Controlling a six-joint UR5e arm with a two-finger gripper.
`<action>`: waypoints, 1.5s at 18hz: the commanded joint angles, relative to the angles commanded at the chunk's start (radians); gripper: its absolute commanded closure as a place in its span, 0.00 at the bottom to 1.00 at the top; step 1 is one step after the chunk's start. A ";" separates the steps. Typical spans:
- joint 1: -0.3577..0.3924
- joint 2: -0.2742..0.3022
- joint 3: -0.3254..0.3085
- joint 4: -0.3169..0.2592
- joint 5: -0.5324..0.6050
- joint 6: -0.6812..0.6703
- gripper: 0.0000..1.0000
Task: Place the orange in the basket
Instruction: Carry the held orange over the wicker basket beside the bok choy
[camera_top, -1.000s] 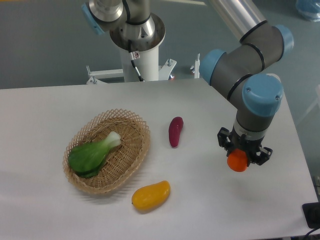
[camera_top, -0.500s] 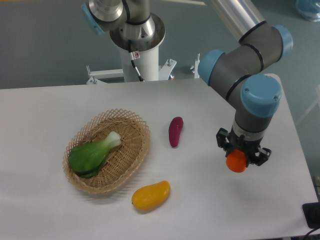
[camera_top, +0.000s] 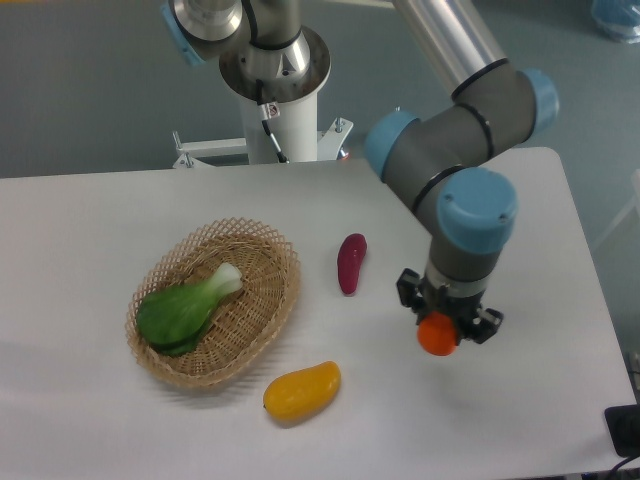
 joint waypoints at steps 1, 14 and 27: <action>-0.017 -0.003 -0.002 0.002 0.000 -0.020 0.51; -0.236 0.003 -0.011 0.002 -0.005 -0.180 0.51; -0.391 0.034 -0.146 0.094 0.051 -0.223 0.44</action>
